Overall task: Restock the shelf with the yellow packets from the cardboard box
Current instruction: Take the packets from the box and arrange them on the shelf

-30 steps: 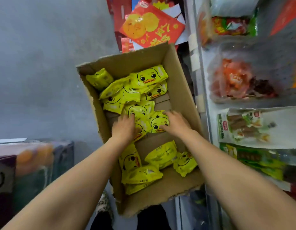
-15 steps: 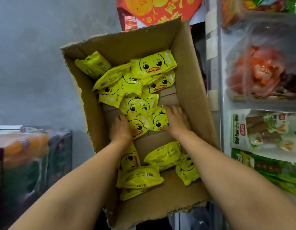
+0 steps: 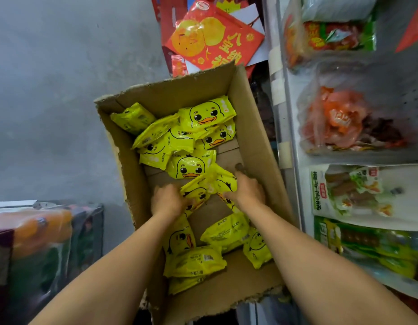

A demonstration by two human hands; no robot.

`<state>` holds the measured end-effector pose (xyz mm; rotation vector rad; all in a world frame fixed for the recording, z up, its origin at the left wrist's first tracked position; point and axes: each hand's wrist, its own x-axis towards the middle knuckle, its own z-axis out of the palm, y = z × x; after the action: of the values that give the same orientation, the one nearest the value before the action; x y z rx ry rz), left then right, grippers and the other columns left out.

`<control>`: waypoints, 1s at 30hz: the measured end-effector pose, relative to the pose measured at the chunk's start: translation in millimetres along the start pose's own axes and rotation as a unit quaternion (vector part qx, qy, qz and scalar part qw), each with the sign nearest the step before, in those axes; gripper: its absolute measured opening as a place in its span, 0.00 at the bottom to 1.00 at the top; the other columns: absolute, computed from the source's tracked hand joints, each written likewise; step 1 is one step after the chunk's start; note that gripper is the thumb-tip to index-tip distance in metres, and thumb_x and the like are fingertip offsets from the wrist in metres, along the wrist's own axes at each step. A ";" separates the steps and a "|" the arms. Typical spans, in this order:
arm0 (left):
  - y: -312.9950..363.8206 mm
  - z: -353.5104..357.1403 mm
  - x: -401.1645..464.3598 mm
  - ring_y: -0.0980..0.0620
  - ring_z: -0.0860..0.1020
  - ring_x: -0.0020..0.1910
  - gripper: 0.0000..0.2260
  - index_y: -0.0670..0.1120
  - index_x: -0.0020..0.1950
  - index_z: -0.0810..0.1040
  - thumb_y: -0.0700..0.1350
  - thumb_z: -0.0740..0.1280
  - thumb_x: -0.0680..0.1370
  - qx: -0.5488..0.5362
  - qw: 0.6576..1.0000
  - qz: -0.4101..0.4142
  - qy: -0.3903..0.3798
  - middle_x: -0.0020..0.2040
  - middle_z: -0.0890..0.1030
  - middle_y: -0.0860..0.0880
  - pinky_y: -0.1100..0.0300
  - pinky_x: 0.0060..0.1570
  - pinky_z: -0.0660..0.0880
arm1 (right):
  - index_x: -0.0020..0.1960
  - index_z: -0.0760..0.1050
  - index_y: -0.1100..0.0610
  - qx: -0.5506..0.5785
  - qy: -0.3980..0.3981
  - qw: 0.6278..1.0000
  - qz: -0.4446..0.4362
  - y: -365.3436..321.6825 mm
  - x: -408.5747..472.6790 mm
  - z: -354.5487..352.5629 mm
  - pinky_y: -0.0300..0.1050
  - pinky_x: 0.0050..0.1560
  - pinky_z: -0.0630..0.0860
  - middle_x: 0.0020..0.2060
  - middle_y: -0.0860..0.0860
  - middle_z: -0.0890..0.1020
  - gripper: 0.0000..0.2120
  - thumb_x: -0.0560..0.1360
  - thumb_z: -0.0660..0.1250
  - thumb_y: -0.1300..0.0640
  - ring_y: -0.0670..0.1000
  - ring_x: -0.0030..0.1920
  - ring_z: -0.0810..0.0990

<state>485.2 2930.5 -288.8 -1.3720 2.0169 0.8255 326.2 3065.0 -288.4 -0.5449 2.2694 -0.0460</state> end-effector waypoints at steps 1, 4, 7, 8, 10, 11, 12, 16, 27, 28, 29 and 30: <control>0.6 -6.4 -6.2 0.42 0.76 0.54 0.22 0.46 0.48 0.79 0.62 0.75 0.68 -0.033 0.999 0.000 -0.002 0.48 0.81 0.43 0.50 0.48 0.76 | 0.65 0.71 0.54 0.043 0.008 0.999 0.013 2.6 -8.7 -3.3 0.48 0.52 0.74 0.60 0.58 0.80 0.30 0.69 0.77 0.45 0.62 0.61 0.77; 1.7 -25.2 -27.8 0.43 0.79 0.48 0.20 0.46 0.47 0.81 0.60 0.77 0.67 -0.092 0.995 0.029 -0.006 0.43 0.83 0.45 0.50 0.45 0.78 | 0.71 0.68 0.54 0.159 0.024 0.987 0.029 11.0 -37.0 -12.3 0.49 0.58 0.73 0.63 0.58 0.78 0.38 0.67 0.78 0.44 0.61 0.65 0.74; 3.5 -45.0 -56.1 0.43 0.79 0.52 0.19 0.46 0.47 0.80 0.60 0.77 0.68 -0.146 0.988 0.045 -0.019 0.47 0.83 0.44 0.53 0.49 0.76 | 0.70 0.70 0.55 0.222 0.072 0.972 0.037 17.1 -73.6 -25.0 0.50 0.60 0.74 0.62 0.57 0.79 0.41 0.64 0.79 0.39 0.60 0.65 0.75; 3.7 -52.4 -68.6 0.43 0.78 0.54 0.20 0.45 0.47 0.79 0.59 0.76 0.68 -0.168 0.984 0.051 -0.026 0.49 0.82 0.44 0.53 0.50 0.75 | 0.70 0.71 0.56 0.233 0.088 0.968 0.039 17.6 -89.9 -31.1 0.49 0.59 0.73 0.63 0.56 0.79 0.41 0.64 0.78 0.38 0.60 0.65 0.75; 3.5 -66.4 -94.7 0.43 0.77 0.55 0.22 0.42 0.51 0.78 0.58 0.76 0.70 -0.190 0.978 0.073 -0.043 0.52 0.80 0.45 0.55 0.48 0.73 | 0.68 0.72 0.59 0.259 0.119 0.958 0.035 19.8 -125.7 -41.8 0.45 0.55 0.71 0.61 0.54 0.79 0.37 0.66 0.79 0.42 0.58 0.64 0.76; 4.3 -74.8 -112.6 0.44 0.77 0.52 0.21 0.42 0.50 0.77 0.57 0.76 0.70 -0.195 0.975 0.092 -0.049 0.52 0.79 0.45 0.57 0.45 0.71 | 0.66 0.73 0.60 0.275 0.136 0.951 0.029 22.3 -144.8 -45.9 0.42 0.51 0.70 0.58 0.52 0.80 0.34 0.67 0.79 0.45 0.56 0.61 0.77; 3.1 -83.1 -130.9 0.46 0.76 0.49 0.19 0.42 0.49 0.77 0.56 0.76 0.71 -0.205 0.971 0.113 -0.054 0.54 0.79 0.44 0.58 0.43 0.69 | 0.64 0.74 0.60 0.290 0.152 0.944 0.030 21.7 -166.9 -50.0 0.40 0.48 0.69 0.56 0.50 0.79 0.31 0.68 0.79 0.46 0.53 0.59 0.78; -13.0 -108.9 -207.9 0.44 0.76 0.60 0.32 0.40 0.62 0.75 0.57 0.78 0.66 -0.269 0.941 0.188 -0.084 0.60 0.77 0.48 0.57 0.58 0.72 | 0.60 0.78 0.58 0.318 0.240 0.917 0.035 22.9 -255.0 -53.9 0.44 0.48 0.72 0.51 0.52 0.82 0.29 0.66 0.79 0.42 0.55 0.55 0.80; -42.6 -141.7 -391.1 0.41 0.83 0.51 0.30 0.43 0.55 0.82 0.54 0.84 0.58 -0.236 0.864 0.373 -0.242 0.51 0.85 0.42 0.40 0.58 0.77 | 0.47 0.79 0.52 0.462 0.435 0.772 0.038 32.9 -508.7 -71.8 0.43 0.49 0.76 0.40 0.44 0.82 0.14 0.67 0.79 0.47 0.48 0.44 0.81; -41.2 -142.5 -411.0 0.41 0.84 0.51 0.28 0.42 0.55 0.82 0.53 0.83 0.60 -0.225 0.859 0.386 -0.252 0.51 0.85 0.42 0.41 0.57 0.77 | 0.46 0.78 0.50 0.466 0.451 0.760 0.040 36.3 -530.9 -75.0 0.43 0.49 0.76 0.40 0.44 0.82 0.13 0.68 0.79 0.47 0.48 0.44 0.81; -40.2 -143.7 -433.0 0.41 0.83 0.51 0.23 0.41 0.56 0.81 0.49 0.81 0.65 -0.221 0.852 0.400 -0.256 0.50 0.85 0.42 0.41 0.57 0.78 | 0.45 0.79 0.50 0.469 0.468 0.748 0.042 41.1 -551.7 -77.2 0.45 0.50 0.78 0.41 0.45 0.83 0.13 0.67 0.79 0.48 0.49 0.45 0.83; -38.6 -144.2 -454.4 0.41 0.83 0.51 0.18 0.40 0.56 0.81 0.44 0.77 0.70 -0.219 0.843 0.413 -0.266 0.50 0.85 0.41 0.42 0.57 0.78 | 0.47 0.80 0.51 0.474 0.483 0.735 0.037 46.7 -572.3 -79.6 0.47 0.52 0.80 0.43 0.47 0.85 0.14 0.66 0.80 0.47 0.50 0.47 0.84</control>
<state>652.0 3082.8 132.8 -0.2805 1.9715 1.8909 595.4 3324.3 154.7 0.2274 2.7297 -1.6993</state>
